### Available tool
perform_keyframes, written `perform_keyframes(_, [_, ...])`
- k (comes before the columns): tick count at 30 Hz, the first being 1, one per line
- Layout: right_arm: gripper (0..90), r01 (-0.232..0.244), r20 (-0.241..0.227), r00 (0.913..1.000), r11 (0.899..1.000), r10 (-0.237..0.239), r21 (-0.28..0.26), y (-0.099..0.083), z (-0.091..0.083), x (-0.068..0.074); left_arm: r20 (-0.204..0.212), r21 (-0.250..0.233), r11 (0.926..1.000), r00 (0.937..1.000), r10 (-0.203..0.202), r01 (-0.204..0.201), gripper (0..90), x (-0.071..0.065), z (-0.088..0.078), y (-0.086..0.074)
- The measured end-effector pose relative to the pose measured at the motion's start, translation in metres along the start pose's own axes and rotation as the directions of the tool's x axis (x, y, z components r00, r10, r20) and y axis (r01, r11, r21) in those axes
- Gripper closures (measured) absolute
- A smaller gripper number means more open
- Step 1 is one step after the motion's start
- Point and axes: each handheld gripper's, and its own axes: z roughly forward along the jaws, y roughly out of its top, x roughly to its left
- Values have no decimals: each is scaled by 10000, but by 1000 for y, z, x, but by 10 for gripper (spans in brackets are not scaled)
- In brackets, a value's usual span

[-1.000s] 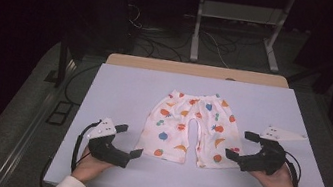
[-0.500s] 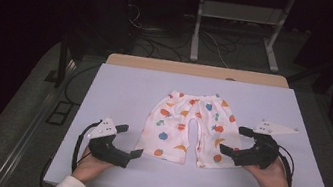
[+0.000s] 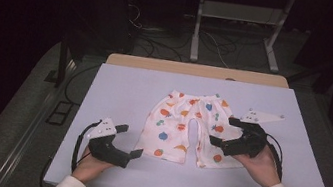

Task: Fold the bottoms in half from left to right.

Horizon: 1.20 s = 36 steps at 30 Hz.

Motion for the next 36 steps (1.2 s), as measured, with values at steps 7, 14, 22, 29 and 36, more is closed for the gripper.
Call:
perform_keyframes(7, [0, 54, 86, 9999, 9998, -56, 197, 8, 11, -3, 29, -16, 10000, 10000, -6, 6, 0, 0, 0, 0])
perform_keyframes(14, [0, 79, 92, 9999, 9995, -82, 318, 14, 21, -6, 56, 10, 10000, 10000, 9, -9, 0, 0, 0, 0])
perform_keyframes(22, [0, 69, 72, 9999, 9992, -71, 391, 20, 33, -7, 64, 29, 10000, 10000, -7, 7, 0, 0, 1, 0])
perform_keyframes(29, [0, 16, 6, 10000, 9993, -16, 365, 28, 44, -7, 77, -2, 10000, 10000, -23, 23, 0, 0, 1, 0])
perform_keyframes(36, [0, -9, -58, 10000, 9993, 11, 385, 35, 56, -7, 110, 10, 10000, 9999, 3, -3, 0, 0, 1, 0])
